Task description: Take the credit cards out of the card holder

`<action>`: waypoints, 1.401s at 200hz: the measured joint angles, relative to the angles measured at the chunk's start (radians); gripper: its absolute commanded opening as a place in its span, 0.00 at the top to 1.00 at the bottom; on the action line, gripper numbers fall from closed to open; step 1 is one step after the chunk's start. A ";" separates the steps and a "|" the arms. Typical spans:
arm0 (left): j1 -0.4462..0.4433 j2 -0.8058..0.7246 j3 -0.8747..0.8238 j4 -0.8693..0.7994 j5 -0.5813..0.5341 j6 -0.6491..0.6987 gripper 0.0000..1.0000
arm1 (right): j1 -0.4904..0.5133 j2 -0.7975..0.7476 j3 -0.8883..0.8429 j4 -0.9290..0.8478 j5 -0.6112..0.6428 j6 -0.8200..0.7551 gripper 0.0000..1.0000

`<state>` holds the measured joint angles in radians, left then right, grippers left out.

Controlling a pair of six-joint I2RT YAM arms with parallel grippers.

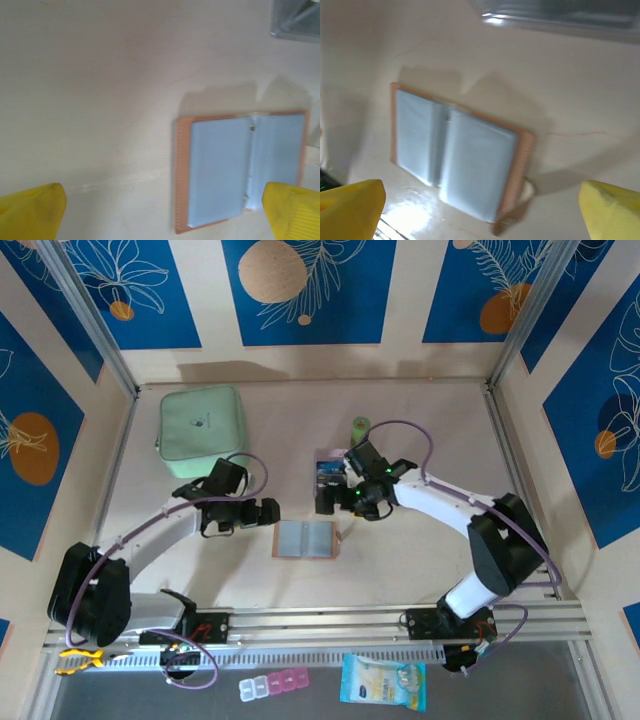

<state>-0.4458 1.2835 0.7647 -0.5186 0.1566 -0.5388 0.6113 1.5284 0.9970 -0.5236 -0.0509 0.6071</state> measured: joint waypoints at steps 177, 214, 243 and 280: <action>0.122 0.015 -0.317 0.830 -0.760 0.568 0.01 | -0.567 -0.208 -0.523 0.862 0.400 -0.503 0.01; 0.171 0.137 -0.366 1.115 -0.684 0.640 0.01 | -0.600 -0.175 -0.558 1.004 0.296 -0.507 0.01; 0.207 0.212 -0.370 1.281 -0.616 0.653 0.01 | -0.600 -0.122 -0.559 1.129 0.224 -0.506 0.01; 0.269 0.222 -0.371 1.344 -0.510 0.645 0.01 | -0.603 -0.020 -0.559 1.193 0.176 -0.505 0.01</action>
<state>-0.1772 1.5051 0.3935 0.8249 -0.3534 0.1066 0.0082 1.5082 0.4381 0.6697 0.1249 0.1020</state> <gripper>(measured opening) 0.994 0.990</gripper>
